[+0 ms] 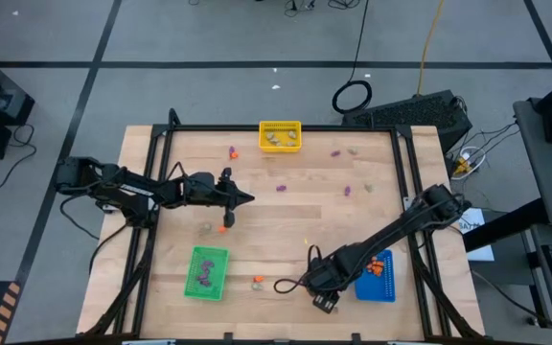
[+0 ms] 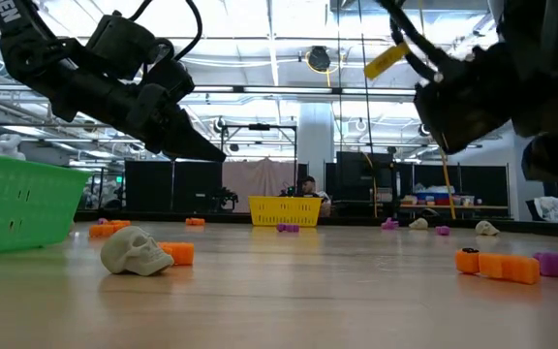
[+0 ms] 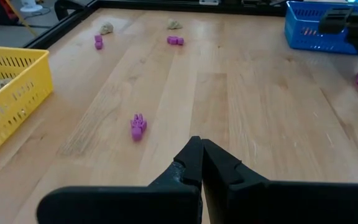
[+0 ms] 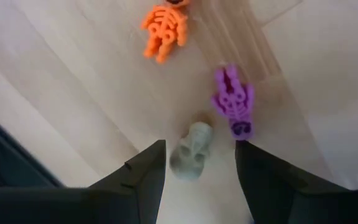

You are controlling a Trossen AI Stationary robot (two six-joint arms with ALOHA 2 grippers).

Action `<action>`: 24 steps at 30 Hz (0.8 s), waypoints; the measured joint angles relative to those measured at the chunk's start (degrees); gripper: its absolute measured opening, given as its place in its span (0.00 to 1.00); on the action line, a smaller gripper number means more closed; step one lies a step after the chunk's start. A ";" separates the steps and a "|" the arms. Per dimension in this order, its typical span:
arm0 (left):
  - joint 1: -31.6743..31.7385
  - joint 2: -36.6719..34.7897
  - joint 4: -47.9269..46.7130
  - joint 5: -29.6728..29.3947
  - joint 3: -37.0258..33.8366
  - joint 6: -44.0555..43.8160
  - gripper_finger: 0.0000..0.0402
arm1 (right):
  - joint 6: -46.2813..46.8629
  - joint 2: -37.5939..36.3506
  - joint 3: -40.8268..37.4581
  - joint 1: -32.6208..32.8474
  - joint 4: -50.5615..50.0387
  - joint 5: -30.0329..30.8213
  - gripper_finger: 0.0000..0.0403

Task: Sort Halloween decoration
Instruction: Put the gray skull toy into the yellow bin

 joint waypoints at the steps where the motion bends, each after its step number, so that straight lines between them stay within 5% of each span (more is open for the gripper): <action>1: 0.00 -0.01 0.00 0.00 0.00 0.00 0.01 | -0.04 0.45 0.03 0.03 0.32 -0.02 0.45; 24: -0.15 0.01 -0.32 0.00 0.00 -0.46 0.01 | -6.23 1.31 0.04 1.76 -0.52 2.41 0.19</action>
